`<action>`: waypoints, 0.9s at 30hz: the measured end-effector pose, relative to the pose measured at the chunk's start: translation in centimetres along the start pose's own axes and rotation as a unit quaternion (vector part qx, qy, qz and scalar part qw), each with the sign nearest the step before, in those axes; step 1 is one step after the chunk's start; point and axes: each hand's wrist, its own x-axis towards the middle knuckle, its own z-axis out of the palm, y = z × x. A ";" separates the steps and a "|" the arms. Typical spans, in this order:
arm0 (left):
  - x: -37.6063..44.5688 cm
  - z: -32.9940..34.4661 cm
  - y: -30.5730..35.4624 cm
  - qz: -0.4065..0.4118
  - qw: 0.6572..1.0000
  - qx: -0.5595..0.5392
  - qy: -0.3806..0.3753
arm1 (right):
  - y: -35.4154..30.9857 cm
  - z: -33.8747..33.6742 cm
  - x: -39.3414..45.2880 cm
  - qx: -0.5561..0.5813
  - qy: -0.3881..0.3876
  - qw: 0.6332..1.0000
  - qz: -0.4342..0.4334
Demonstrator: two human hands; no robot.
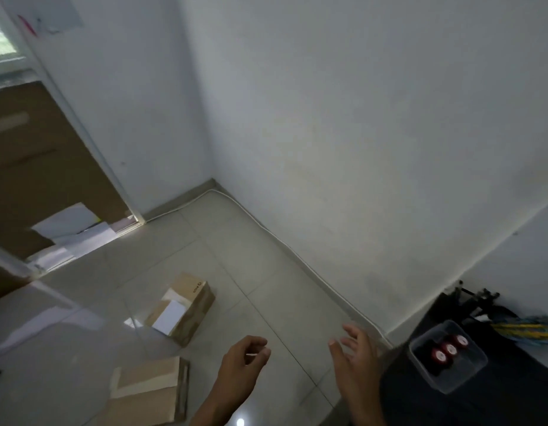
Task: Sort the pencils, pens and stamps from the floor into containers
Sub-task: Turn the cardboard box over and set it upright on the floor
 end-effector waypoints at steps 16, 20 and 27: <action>-0.1 -24.4 -10.0 -0.102 0.973 -0.128 0.165 | -7.8 19.9 -7.4 -0.001 -0.095 0.995 -0.029; -1.6 -28.6 -13.5 -0.137 0.953 -0.154 0.223 | -9.5 24.0 -8.2 -0.060 -0.133 0.988 -0.055; -1.7 -30.8 -16.5 -0.174 0.910 -0.232 0.295 | -13.5 28.6 -6.2 -0.102 -0.206 0.968 -0.104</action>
